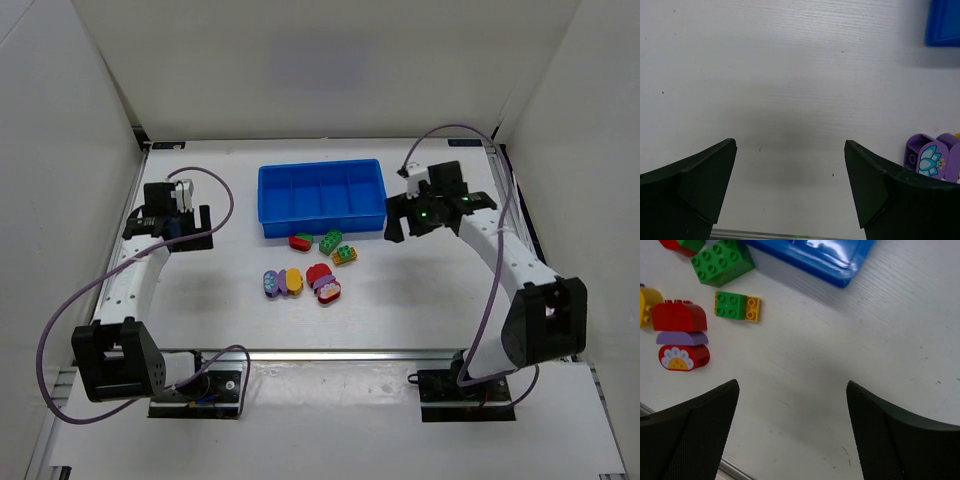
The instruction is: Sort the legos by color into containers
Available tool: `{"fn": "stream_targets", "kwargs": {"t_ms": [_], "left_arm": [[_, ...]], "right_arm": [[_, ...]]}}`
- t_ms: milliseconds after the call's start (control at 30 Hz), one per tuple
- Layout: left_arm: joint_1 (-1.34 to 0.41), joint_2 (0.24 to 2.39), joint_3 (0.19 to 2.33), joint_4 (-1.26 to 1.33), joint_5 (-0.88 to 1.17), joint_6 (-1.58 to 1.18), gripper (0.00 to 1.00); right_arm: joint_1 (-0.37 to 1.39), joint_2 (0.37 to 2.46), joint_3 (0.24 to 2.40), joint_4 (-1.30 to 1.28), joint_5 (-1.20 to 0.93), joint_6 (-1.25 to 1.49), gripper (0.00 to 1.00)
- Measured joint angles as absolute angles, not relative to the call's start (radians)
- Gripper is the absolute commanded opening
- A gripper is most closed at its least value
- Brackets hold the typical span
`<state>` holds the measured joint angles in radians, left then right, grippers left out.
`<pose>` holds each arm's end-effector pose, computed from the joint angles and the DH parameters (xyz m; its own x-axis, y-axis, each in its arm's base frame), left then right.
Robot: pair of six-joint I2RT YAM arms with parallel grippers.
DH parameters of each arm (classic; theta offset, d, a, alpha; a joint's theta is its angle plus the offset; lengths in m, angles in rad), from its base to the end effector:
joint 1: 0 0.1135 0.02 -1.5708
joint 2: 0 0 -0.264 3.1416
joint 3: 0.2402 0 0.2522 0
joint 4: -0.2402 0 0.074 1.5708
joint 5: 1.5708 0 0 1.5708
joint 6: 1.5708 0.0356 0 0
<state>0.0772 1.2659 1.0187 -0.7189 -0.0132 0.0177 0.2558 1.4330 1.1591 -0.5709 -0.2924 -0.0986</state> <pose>0.2545 0.0202 0.2734 -0.8216 -0.0458 -0.5682 -0.0701 0.9973 0.0209 0.2949 0.0877 0.2857 -0.6779 -0.2747 -0.6819 -0.4966 0.8551 0.1492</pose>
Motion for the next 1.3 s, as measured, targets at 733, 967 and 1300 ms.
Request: {"fn": "stream_targets", "kwargs": {"t_ms": [733,967,1300], "left_arm": [[0.096,1.284,1.073,-0.786,-0.046,0.040,0.99],[0.104,1.304,1.073,-0.786,-0.047,0.039,0.99],[0.104,1.308,1.073,-0.786,-0.049,0.033,0.99]], "right_arm": [[0.550,1.676,1.264,-0.569,-0.025,0.079,0.69],[0.604,1.720,1.314,-0.567,-0.028,0.098,0.82],[0.633,1.814,1.380,-0.565,-0.026,0.098,0.88]]}}
